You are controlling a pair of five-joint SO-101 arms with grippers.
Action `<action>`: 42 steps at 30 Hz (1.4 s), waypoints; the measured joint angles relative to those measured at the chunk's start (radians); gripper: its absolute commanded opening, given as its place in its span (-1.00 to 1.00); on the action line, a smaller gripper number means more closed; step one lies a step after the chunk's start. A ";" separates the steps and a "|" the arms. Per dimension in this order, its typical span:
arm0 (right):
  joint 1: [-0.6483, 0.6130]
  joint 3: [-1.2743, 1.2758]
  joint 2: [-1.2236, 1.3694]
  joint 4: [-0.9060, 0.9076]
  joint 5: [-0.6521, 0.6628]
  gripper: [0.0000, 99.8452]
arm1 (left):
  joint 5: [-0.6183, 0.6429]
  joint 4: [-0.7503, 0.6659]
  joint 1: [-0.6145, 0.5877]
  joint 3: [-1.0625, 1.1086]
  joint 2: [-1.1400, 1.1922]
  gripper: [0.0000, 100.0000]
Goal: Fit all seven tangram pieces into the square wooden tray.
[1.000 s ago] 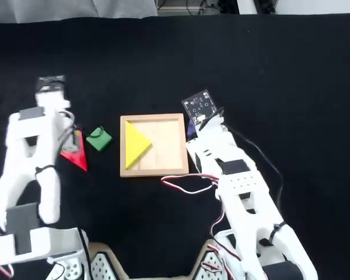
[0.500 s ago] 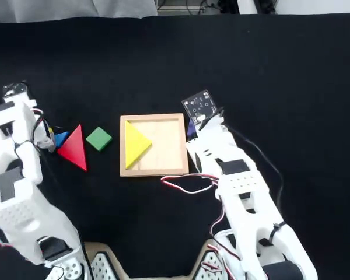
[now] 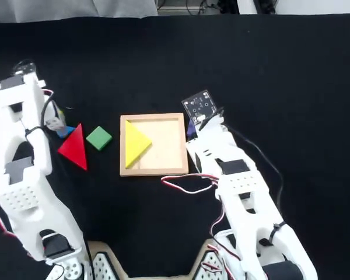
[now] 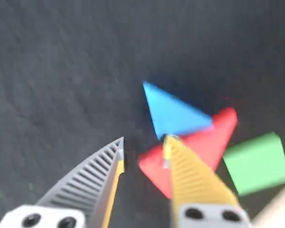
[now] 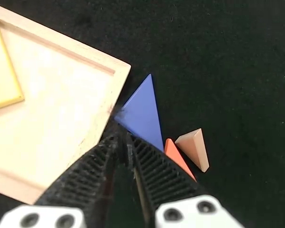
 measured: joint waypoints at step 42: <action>0.000 0.017 0.000 0.000 0.000 -0.98 | -0.149 -0.203 -0.008 0.408 -0.235 -0.24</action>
